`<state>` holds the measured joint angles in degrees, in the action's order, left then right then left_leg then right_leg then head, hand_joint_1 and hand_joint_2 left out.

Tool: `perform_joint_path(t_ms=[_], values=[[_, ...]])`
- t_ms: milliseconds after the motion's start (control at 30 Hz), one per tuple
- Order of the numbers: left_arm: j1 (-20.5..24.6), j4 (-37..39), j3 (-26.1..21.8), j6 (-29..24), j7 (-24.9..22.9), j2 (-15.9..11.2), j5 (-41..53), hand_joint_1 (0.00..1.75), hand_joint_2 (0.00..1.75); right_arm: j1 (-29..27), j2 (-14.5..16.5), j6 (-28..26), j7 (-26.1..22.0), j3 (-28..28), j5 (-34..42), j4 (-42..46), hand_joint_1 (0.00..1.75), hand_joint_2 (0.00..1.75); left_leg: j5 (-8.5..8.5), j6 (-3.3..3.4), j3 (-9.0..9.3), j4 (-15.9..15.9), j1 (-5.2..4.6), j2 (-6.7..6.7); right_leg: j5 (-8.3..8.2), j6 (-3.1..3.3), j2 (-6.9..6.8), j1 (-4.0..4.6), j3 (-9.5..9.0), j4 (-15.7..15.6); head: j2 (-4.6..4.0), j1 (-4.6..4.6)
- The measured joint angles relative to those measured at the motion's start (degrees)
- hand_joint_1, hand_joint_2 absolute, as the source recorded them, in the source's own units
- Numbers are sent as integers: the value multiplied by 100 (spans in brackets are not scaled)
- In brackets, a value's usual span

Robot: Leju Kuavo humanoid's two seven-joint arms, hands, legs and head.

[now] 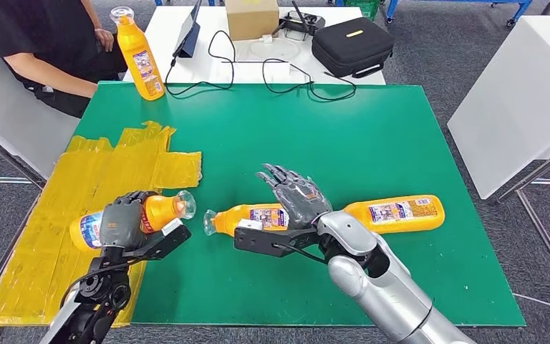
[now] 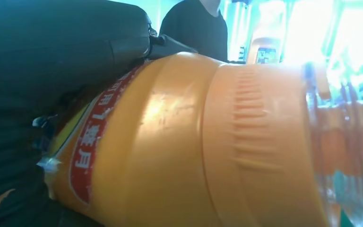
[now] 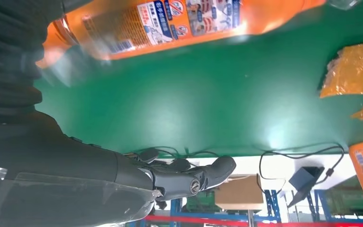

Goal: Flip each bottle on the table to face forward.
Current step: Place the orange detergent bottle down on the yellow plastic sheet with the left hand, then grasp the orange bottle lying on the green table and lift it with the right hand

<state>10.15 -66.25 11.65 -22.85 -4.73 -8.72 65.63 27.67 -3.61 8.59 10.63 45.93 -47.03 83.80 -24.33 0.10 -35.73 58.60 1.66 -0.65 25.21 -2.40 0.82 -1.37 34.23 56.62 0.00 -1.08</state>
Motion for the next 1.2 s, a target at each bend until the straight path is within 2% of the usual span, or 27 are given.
perform_joint_path(t_ms=[67, 233, 500, 567, 733, 1033, 1200], values=[[40, 95, -1, 28, -84, 1, 45, 0, 0, 7, -26, 0, -5, 38, 21, -33, 0, 175, 0, 0, 1, 0, 0, 0, 0, 0, 0, 0, 0, 0, 0, 0], [172, 351, -69, 117, -385, 17, 131, 0, 0, 26, -100, 8, 25, 137, 70, -156, 0, 175, 1, 0, 2, 0, 1, 0, 0, 0, 0, 1, 0, 0, 0, 0], [324, 596, -207, 121, -440, 90, -203, 0, 0, 56, -202, 15, 104, 276, 76, -587, 0, 175, 1, 0, -2, 0, 0, -1, 0, 0, 0, 0, 2, 0, 0, 0], [338, 616, -235, 110, -353, 118, -460, 0, 0, 85, -212, 22, 120, 300, 107, -749, 0, 175, 1, 0, -2, 0, 0, -1, 0, 0, 0, 0, 2, 0, 0, 0], [327, 474, -390, 52, 184, 260, -1759, 0, 0, 215, -225, 21, 98, 346, 217, -1289, 0, 175, 1, 0, -1, 0, 0, -2, -1, 0, -1, 0, -1, 0, 0, 0], [266, 266, -467, 11, 285, 340, -2065, 0, 0, 318, -227, 18, 93, 376, 230, -1659, 0, 175, 1, 0, -2, 0, 0, -2, -1, -1, 0, 0, -1, 1, 0, 0], [25, -253, -515, -58, 687, 386, -3532, 0, 0, 483, -206, 14, 71, 445, 254, -1899, 0, 175, 1, 0, -2, 0, 0, 0, -1, -1, 0, 0, 0, 1, 0, 1]])
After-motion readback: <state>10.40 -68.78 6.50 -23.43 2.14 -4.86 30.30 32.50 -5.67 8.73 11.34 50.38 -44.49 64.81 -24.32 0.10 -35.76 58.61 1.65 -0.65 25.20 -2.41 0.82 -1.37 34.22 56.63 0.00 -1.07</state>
